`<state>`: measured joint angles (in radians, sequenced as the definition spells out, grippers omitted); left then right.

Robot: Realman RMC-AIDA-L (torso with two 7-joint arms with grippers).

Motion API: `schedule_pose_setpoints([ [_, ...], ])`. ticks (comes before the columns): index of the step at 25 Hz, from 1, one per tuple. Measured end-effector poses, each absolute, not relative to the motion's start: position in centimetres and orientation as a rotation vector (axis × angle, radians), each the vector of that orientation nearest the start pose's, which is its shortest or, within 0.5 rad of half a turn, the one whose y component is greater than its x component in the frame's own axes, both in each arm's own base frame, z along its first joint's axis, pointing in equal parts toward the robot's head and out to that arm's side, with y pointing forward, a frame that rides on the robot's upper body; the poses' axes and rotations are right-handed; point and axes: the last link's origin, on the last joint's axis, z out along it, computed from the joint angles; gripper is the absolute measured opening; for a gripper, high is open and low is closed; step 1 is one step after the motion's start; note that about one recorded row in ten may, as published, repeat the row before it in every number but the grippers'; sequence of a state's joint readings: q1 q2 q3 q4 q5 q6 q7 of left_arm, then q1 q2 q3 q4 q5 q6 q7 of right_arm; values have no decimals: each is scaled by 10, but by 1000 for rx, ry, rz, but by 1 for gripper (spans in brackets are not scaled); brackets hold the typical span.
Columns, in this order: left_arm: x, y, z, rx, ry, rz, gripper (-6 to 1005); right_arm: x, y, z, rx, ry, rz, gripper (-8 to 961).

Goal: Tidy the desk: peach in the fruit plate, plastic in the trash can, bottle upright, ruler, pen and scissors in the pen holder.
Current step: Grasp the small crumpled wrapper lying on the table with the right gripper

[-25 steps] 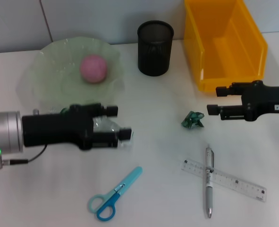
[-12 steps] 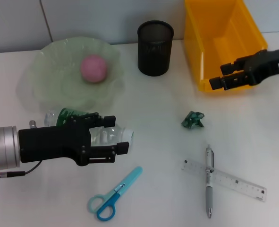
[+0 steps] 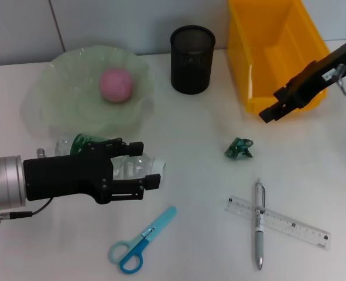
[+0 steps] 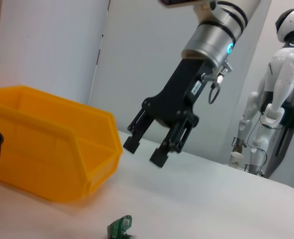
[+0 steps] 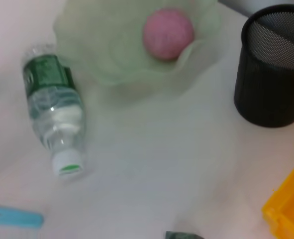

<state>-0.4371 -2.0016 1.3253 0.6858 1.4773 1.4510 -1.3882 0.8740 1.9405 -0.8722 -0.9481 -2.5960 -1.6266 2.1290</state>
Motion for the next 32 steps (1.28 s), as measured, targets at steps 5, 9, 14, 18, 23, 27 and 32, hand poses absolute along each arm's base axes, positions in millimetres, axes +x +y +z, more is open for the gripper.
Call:
schedule_pose_setpoints([
  [5,-233,312,-28,-2871,-533,-806,832,186,421,56,-2723,768,-378,649],
  [9,-236,311,-27,-2869,-542,-796,833,182,421,34,-2761,701,-438,648],
  [14,-242,307,-28,-2884,-549,-765,833,183,421,11,-2778,631,-518,646],
  [18,-243,306,-28,-2885,-554,-762,833,186,421,-4,-2775,594,-563,645],
  [23,-245,305,-28,-2880,-564,-764,832,190,419,-21,-2773,542,-603,643],
  [27,-247,305,-26,-2866,-573,-770,832,191,419,-29,-2761,514,-627,642],
  [32,-248,305,-24,-2859,-574,-775,832,193,418,-33,-2751,501,-641,640],
])
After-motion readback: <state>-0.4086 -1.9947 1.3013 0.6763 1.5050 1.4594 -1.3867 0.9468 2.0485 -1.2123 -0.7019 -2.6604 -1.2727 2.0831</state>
